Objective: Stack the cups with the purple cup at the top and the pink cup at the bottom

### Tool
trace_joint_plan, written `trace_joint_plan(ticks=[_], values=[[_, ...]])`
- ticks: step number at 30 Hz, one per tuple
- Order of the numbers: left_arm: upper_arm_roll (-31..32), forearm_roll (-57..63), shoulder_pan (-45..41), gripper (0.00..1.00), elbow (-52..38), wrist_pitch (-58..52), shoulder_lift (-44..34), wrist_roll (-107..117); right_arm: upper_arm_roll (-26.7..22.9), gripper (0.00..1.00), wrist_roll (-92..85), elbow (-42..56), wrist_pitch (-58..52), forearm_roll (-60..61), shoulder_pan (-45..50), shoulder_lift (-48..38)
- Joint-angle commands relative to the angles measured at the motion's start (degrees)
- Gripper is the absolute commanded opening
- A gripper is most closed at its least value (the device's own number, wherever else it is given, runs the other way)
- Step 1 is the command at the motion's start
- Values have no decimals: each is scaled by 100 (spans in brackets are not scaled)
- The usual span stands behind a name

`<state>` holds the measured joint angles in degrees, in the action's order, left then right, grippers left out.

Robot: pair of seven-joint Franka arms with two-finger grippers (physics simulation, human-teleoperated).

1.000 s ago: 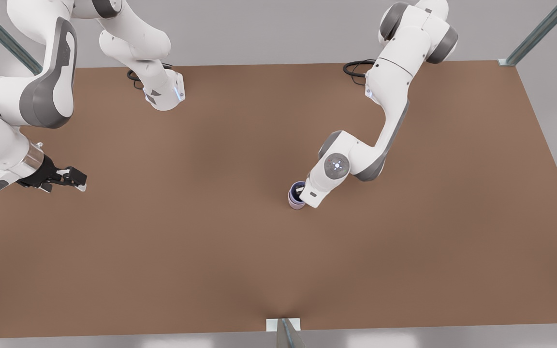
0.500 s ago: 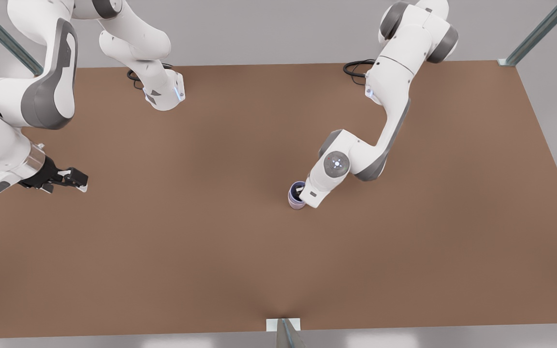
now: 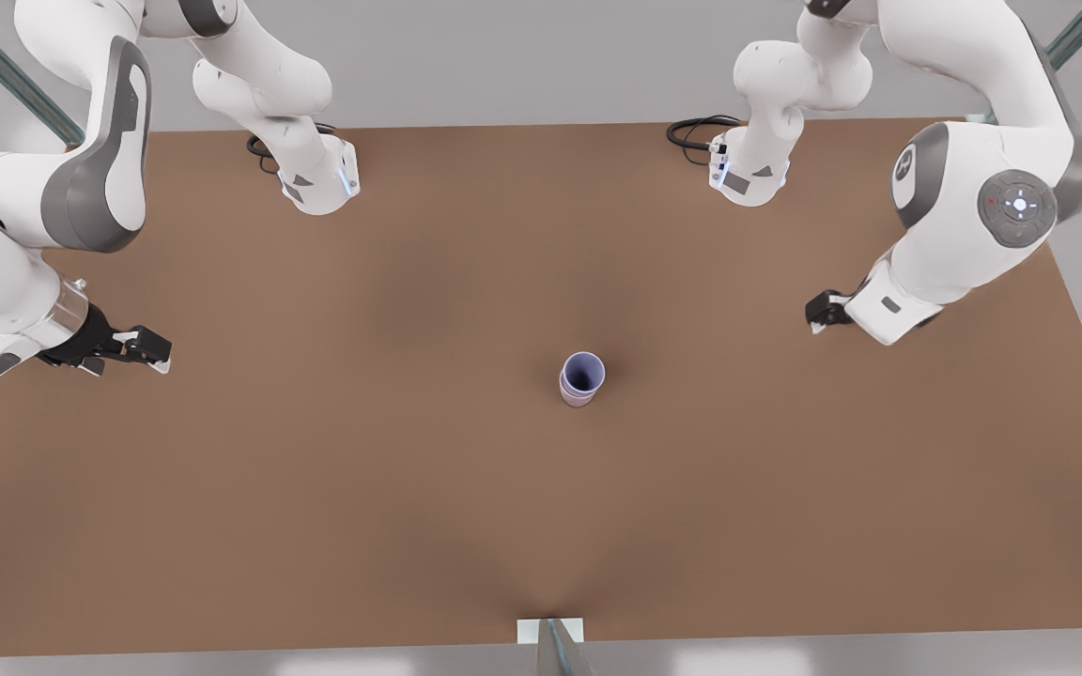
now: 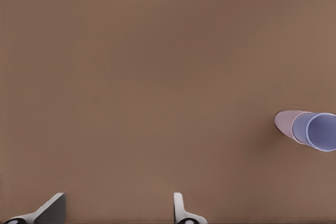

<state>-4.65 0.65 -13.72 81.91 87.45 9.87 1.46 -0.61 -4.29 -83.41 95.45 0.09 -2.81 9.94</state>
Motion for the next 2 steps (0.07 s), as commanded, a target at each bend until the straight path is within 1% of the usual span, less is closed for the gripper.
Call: trace_joint_plan(ticks=[1,2], values=[[8,295,115,100,0,0,-3,-188,0,100,-2,0,0,0,0,0],[8,295,177,100,9,0,-73,-322,0,100,7,0,0,0,0,0]])
